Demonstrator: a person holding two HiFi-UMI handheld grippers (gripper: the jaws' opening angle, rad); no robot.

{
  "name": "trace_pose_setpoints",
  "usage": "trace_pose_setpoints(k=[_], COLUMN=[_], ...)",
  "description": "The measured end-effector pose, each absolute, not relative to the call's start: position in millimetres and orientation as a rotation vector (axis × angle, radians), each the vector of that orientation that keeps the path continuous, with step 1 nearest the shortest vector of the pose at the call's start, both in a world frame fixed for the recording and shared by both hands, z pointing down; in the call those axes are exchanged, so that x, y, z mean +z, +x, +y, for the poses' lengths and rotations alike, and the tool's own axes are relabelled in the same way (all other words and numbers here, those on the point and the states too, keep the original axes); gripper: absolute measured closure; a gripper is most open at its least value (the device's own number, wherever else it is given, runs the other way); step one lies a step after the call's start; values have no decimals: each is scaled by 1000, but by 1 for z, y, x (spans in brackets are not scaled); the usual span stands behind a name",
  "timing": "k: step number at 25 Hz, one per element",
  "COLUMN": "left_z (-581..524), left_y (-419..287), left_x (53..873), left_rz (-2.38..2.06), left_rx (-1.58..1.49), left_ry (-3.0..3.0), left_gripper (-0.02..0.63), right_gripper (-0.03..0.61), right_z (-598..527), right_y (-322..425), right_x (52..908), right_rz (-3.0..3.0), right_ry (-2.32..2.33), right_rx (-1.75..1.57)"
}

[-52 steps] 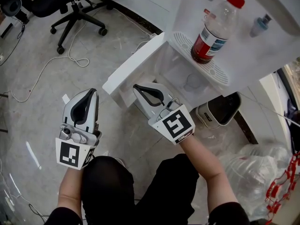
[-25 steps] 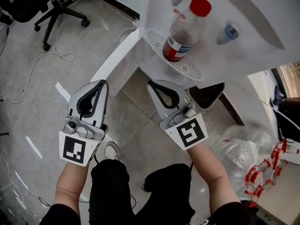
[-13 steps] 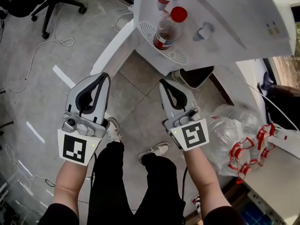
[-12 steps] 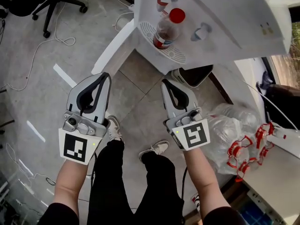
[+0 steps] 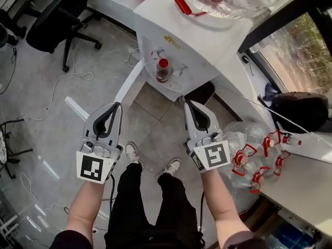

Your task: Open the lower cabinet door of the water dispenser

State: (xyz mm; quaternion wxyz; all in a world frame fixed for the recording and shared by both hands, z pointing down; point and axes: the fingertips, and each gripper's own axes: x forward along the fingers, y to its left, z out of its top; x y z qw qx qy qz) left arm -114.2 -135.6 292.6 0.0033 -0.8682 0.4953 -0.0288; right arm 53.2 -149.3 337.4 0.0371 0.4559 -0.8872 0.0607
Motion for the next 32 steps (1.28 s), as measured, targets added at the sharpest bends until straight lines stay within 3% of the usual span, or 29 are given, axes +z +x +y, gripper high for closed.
trace_pose_setpoints(k=[11,32], left_z=[-113,-71], left_y=[-112,-110], left_x=[155,-93], left_rz=[1519,1427], left_rx=[-163,160], left_ry=[-2701,-2454], left_gripper=[606,606], right_gripper=[574,574], right_z=[-103,-79], right_y=[11,111], right_x=[162,-41], right_rz=[-2830,-2841], right_ry=[1246,1503], right_rx=[87,-89])
